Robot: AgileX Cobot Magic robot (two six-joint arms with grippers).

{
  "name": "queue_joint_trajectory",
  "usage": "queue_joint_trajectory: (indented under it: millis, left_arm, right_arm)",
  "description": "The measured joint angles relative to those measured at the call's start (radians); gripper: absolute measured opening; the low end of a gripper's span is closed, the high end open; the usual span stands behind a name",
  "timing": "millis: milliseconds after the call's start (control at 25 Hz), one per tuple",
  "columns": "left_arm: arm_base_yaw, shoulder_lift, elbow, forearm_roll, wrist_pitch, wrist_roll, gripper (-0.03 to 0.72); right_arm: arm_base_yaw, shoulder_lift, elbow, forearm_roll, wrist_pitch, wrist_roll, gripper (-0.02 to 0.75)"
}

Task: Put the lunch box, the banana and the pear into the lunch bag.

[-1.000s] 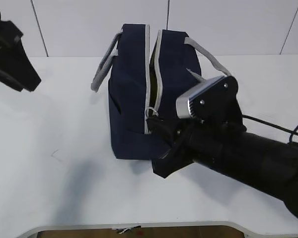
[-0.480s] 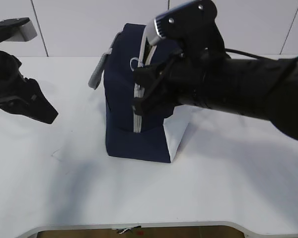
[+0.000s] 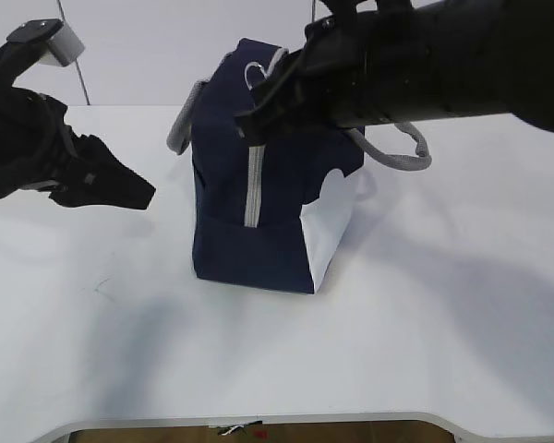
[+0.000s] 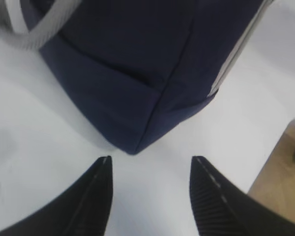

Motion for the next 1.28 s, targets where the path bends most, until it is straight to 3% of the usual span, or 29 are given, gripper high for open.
queue_joint_trajectory:
  millis: [160,280,480,680,760,880,960,1280]
  left_arm:
    - [-0.029,0.031,0.000,-0.092,-0.013,0.083,0.400]
    - [-0.090,0.067,0.000,-0.125,-0.053,0.121,0.402]
    - [-0.185,0.097,0.000,-0.155,-0.208,0.135,0.402]
    - [-0.231,0.098,0.000,-0.183,-0.333,0.140,0.396]
    - [-0.233,0.099,0.000,-0.192,-0.360,0.141,0.333]
    - [-0.233,0.099,0.000,-0.192,-0.365,0.141,0.111]
    - [-0.233,0.099,0.000,-0.188,-0.359,0.141,0.036]
    - [-0.233,0.099,0.000,-0.134,-0.290,0.141,0.009]
  right_arm:
    - [0.000,0.000,-0.018,0.020,0.035,0.001,0.017]
    - [0.000,0.000,-0.024,0.041,0.048,0.001,0.017]
    - [0.000,0.000,-0.027,0.060,0.065,0.002,0.017]
    - [0.000,0.000,-0.027,0.084,0.065,0.002,0.017]
    - [0.000,0.000,-0.029,0.085,0.065,0.002,0.017]
    - [0.000,0.000,-0.029,0.088,0.065,0.002,0.017]
    - [0.000,0.000,-0.032,0.088,0.068,0.002,0.017]
    - [0.000,0.016,-0.080,-0.025,0.075,0.002,0.017]
